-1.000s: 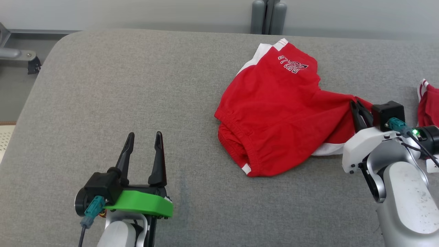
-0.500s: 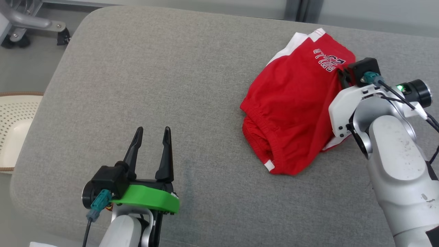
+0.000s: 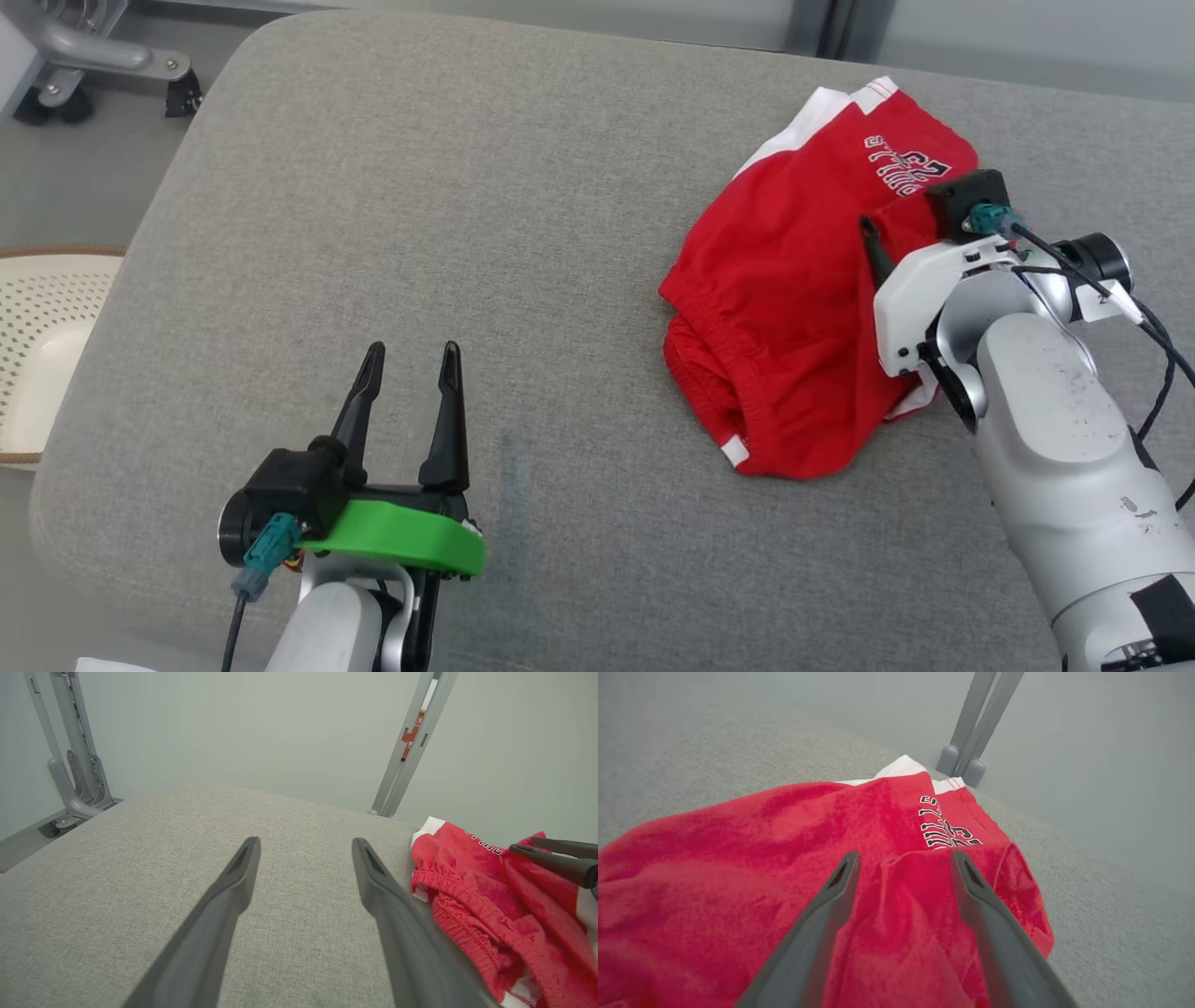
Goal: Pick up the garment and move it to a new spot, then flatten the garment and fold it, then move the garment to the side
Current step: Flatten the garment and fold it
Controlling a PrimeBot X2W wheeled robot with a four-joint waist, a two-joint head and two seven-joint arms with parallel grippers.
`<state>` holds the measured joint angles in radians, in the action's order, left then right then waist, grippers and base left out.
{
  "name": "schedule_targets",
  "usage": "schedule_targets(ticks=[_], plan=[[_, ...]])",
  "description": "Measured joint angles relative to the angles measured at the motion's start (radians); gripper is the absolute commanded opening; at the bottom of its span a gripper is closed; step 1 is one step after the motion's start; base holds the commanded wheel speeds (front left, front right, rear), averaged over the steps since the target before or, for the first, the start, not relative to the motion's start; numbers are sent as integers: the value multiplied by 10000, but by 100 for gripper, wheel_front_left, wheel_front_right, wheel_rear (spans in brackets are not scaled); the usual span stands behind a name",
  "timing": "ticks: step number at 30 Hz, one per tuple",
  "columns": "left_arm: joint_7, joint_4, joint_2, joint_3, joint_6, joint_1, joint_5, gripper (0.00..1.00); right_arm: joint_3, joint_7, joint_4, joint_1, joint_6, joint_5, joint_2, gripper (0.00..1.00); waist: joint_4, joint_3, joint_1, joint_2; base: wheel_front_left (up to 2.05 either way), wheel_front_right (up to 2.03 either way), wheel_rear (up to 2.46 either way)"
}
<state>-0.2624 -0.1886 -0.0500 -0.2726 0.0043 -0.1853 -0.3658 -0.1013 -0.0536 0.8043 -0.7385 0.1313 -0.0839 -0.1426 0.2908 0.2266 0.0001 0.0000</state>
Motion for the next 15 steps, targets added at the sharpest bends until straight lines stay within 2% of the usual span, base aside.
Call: schedule_targets(ticks=[5, 12, 15], plan=[[0, 59, 2, 127, -42, 36, 148, 100, 92, 888, -552, 503, 0, 961, 54, 100, -470, -188, 0, 0, 0, 0, 0], [0, 261, 2, 140, -192, 160, 238, 100, 575, 1624, -2171, 1987, 0, 1979, -188, 100, -1239, -476, 0, 0, 0, 0, 0], [0, 309, 2, 88, -268, 291, 238, 100, 1045, 1994, -3080, 2930, -2, 2857, 73, 100, -1611, -612, 0, 0, 0, 0, 0]])
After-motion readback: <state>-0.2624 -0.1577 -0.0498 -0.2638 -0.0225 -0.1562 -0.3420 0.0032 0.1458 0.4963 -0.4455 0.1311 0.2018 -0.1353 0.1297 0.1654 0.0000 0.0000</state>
